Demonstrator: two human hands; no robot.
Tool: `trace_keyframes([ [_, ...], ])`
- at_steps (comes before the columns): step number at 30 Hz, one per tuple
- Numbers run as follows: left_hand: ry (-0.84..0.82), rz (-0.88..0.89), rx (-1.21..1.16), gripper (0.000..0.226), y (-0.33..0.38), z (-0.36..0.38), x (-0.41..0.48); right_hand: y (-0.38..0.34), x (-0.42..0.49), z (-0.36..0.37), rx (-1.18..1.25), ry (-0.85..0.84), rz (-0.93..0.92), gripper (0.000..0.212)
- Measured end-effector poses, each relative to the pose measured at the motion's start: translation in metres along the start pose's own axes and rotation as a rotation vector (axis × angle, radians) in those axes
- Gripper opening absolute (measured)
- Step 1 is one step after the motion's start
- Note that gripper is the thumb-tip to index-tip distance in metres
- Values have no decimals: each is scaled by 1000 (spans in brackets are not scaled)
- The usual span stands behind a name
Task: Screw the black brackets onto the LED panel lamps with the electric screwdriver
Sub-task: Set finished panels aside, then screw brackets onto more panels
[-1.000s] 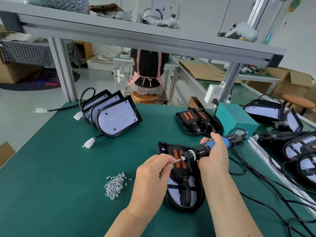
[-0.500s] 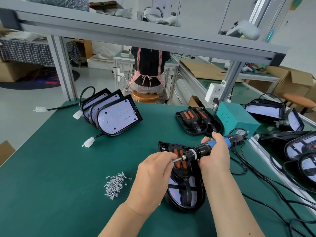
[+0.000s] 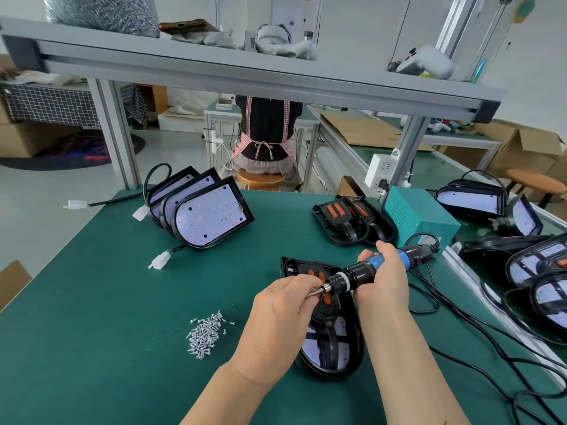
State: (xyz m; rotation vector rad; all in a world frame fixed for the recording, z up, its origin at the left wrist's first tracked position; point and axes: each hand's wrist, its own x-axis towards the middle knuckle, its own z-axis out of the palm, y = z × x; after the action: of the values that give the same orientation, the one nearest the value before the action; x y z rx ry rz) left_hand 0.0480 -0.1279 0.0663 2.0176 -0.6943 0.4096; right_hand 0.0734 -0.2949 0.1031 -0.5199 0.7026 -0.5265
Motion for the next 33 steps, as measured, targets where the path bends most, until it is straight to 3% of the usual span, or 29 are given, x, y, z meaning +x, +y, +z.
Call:
trace_keyframes([
  [3,23,-27,-3,37,7,3,0,0,-2,-1,-25,-24,-9,20],
  [5,135,-90,-26,50,8,3,0,-2,-2,-1,-20,-25,-15,20],
  [7,210,-281,-114,54,3,3,1,-5,-3,-1,-2,-4,-18,20],
  [10,185,-641,-271,41,-9,3,1,-11,-2,-2,1,10,-34,21],
  [12,150,-740,-252,36,-15,5,-1,-15,-3,-2,-2,-1,-46,20],
  [14,117,-802,-287,46,-19,6,0,-18,-3,-3,-1,-15,-58,19],
  [18,-49,-862,-300,71,-14,6,9,-24,-3,-3,1,-43,-100,18],
  [22,-151,-861,-293,39,-12,10,14,-28,-3,1,-38,-87,-175,21],
  [24,-182,-870,-358,40,-14,11,16,-29,-3,3,-58,-103,-221,21],
  [26,-214,-879,-417,54,-14,9,17,-31,-2,5,-72,-119,-264,21],
  [30,-186,-880,-441,103,-11,9,17,-35,-3,10,-106,-166,-329,19],
  [33,-150,-869,-483,107,-11,9,16,-38,-4,15,-137,-188,-359,19],
])
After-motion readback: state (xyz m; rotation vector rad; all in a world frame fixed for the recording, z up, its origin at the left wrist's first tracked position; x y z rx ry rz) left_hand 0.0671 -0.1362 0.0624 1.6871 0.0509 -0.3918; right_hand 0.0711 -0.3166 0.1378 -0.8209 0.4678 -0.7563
